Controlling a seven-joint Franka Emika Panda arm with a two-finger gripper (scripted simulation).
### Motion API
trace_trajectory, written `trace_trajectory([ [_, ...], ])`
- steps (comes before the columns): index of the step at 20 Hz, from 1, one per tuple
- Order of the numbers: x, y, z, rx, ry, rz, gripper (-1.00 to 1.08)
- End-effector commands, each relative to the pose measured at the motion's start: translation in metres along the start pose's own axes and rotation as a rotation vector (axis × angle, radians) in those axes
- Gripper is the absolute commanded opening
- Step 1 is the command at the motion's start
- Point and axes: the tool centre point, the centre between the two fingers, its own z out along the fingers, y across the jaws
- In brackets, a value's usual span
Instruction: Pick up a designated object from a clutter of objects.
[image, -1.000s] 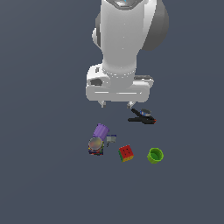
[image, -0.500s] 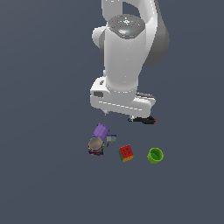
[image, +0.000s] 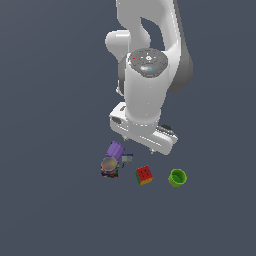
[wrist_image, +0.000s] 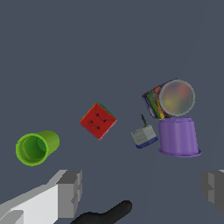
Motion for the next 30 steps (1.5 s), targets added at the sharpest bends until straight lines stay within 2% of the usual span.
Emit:
trace_trajectory([
  [1,0.004,-0.005,0.011,0.002,0.001,0.064,1.00],
  [21,0.023,-0.039,0.099,0.006,0.013,0.560,1.00],
  [30,0.026,-0.046,0.126,0.007,0.019,0.701,1.00],
])
